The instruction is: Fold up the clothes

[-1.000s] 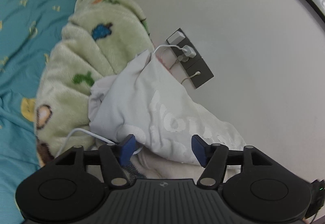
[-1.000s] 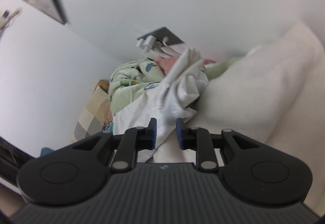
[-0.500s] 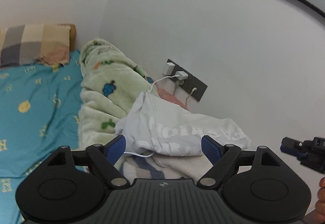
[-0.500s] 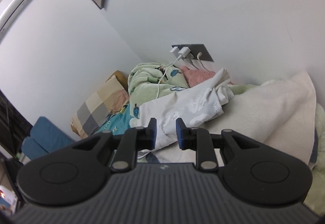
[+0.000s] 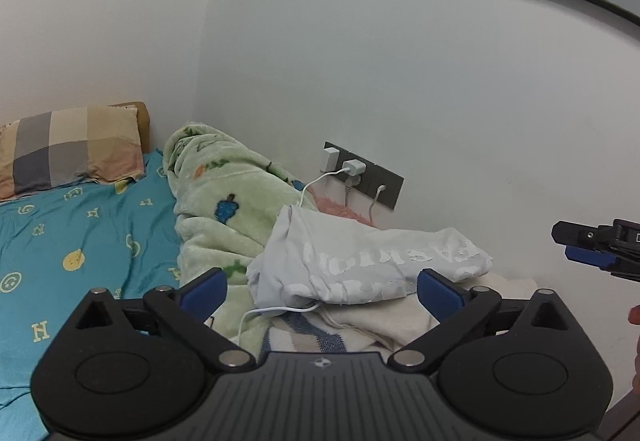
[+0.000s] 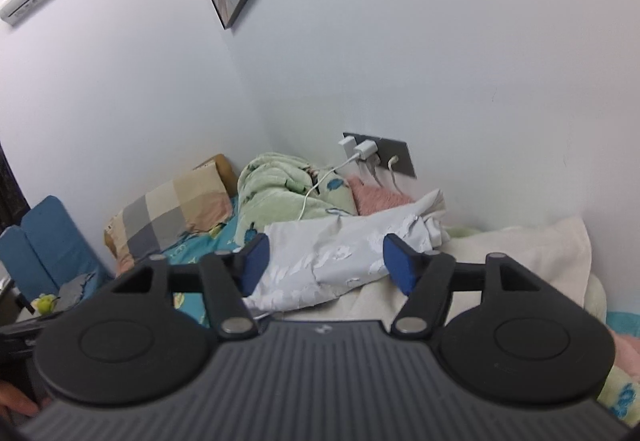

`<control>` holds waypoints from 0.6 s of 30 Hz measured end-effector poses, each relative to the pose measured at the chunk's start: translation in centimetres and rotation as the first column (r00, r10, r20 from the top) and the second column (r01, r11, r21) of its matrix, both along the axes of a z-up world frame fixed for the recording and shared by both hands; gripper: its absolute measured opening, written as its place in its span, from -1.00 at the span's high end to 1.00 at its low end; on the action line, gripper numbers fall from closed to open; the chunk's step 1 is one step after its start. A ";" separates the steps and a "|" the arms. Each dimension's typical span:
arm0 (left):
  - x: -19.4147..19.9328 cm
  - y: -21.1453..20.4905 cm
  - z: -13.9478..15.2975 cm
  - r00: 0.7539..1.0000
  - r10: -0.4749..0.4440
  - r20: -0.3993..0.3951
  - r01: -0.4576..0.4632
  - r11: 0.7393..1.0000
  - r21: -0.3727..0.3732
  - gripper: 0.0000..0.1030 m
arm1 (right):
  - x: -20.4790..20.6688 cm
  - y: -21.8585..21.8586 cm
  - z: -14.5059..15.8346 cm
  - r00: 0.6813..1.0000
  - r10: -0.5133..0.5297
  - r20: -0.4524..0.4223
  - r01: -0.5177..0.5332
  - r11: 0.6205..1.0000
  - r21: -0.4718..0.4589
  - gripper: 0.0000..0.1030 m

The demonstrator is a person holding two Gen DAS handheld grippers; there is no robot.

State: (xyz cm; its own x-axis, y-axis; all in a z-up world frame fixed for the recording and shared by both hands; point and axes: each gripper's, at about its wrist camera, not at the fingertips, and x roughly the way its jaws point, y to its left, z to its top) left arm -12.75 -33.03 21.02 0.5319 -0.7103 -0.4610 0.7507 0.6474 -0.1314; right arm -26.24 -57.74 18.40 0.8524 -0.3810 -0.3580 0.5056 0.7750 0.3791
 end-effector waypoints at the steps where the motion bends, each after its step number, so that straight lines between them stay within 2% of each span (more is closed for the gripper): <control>1: -0.4 0.2 0.1 1.000 0.002 0.017 -0.002 1.000 0.004 -1.00 | 0.0 0.3 -0.1 1.000 0.001 -0.003 -0.001 1.000 -0.009 -0.29; 2: -0.7 0.3 0.1 0.999 0.006 0.032 -0.006 1.000 0.008 -1.00 | 0.0 0.5 -0.1 1.000 0.001 -0.005 -0.002 1.000 -0.018 -0.29; 3: -1.1 0.4 0.1 0.999 0.009 0.046 -0.010 1.000 0.012 -1.00 | 0.0 0.8 -0.2 1.000 0.002 -0.007 -0.002 1.000 -0.026 -0.45; 4: -1.4 0.6 0.1 0.998 0.016 0.058 -0.017 1.000 0.013 -1.00 | 0.0 1.2 -0.3 1.000 0.002 -0.007 -0.002 0.999 -0.036 -0.69; 5: -1.8 0.7 0.0 0.997 0.021 0.069 -0.022 1.000 0.017 -1.00 | 0.0 1.6 -0.3 1.000 0.004 -0.011 -0.005 0.999 -0.049 -0.75; 6: -2.1 0.7 -0.1 0.997 0.021 0.073 -0.023 1.000 0.020 -1.00 | 0.1 2.1 -0.4 1.000 0.007 -0.015 -0.008 0.998 -0.062 -0.70; 13: -4.5 1.0 -0.9 0.991 0.025 0.130 -0.032 0.998 0.050 -1.00 | 0.4 5.0 -1.1 0.999 0.018 -0.038 -0.023 0.991 -0.131 -0.71; 18: -5.0 1.0 -1.4 0.993 0.023 0.119 -0.029 0.998 0.052 -0.99 | 0.5 6.6 -1.5 0.999 0.026 -0.047 -0.033 0.986 -0.164 -0.71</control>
State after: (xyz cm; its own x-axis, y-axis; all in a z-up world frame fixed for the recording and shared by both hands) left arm -17.77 -32.04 19.59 0.6030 -0.6714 -0.4307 0.7417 0.6707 -0.0071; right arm -25.78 -51.14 16.93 0.8489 -0.4128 -0.3300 0.4950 0.8397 0.2231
